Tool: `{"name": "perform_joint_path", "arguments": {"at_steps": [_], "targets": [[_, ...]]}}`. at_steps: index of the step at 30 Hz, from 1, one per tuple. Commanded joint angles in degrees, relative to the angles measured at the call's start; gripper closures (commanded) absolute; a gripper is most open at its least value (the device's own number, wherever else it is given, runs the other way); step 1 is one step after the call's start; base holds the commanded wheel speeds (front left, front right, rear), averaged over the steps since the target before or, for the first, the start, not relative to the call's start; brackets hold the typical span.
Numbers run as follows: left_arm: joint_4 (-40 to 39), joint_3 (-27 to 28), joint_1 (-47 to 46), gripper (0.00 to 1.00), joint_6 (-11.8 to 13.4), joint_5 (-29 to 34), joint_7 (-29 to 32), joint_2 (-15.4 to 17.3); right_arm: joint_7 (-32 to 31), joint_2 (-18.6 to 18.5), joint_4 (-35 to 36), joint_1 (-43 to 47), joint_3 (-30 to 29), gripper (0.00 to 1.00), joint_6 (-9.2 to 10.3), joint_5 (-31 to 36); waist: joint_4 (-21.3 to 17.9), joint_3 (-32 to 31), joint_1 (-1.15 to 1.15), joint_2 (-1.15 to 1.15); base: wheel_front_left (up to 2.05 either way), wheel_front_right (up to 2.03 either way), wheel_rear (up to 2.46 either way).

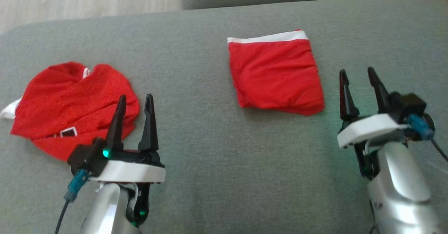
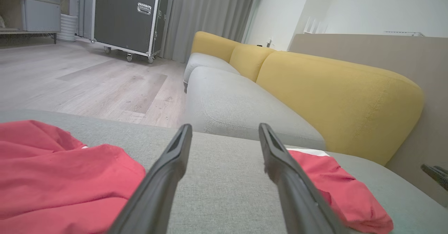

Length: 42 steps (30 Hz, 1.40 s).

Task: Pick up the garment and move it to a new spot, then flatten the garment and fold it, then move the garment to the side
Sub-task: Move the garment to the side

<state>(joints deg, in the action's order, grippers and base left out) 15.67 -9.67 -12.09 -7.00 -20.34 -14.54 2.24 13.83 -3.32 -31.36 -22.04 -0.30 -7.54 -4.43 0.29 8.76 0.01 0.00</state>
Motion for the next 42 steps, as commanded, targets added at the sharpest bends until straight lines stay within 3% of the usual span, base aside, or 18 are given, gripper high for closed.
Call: {"name": "perform_joint_path", "arguments": {"at_steps": [1,14,23,25,35,42], "targets": [[-1.5,1.1,-2.5,0.0,0.2,0.4,-0.5,0.6,-0.4,0.4,0.3,-3.5,0.9,0.0,0.05,0.4,1.6,1.2,-0.01,0.0,0.0,0.0,0.0],[-0.8,-1.3,-5.1,0.0,0.1,-0.3,-0.5,0.6,-6.8,0.4,-18.4,-15.1,-5.4,0.0,0.05,4.5,8.4,5.4,-0.01,0.0,0.0,0.0,0.0],[-1.2,-2.6,-5.9,0.0,0.5,-0.9,-0.5,0.6,-8.5,0.4,-29.7,-21.1,-7.9,0.0,0.05,7.8,10.1,7.5,-0.01,0.0,0.0,0.0,0.0],[-1.1,-2.5,-5.8,0.0,0.7,-0.8,-0.5,0.6,-7.6,0.3,-31.2,-21.8,-7.0,1.0,0.05,9.2,9.8,7.3,-0.01,0.0,0.0,0.0,0.0],[-0.9,-0.7,-5.2,0.0,0.7,0.0,-0.5,0.6,-1.4,-2.2,-33.1,-24.2,-2.4,1.0,0.05,14.8,5.9,4.8,-0.01,0.0,0.0,0.0,0.0],[-1.5,0.0,-5.0,0.0,0.5,-0.2,-0.5,0.6,-1.1,-8.2,-35.3,-26.6,6.0,1.0,0.05,16.1,2.6,4.1,-0.01,0.0,0.0,0.0,0.0]]}}
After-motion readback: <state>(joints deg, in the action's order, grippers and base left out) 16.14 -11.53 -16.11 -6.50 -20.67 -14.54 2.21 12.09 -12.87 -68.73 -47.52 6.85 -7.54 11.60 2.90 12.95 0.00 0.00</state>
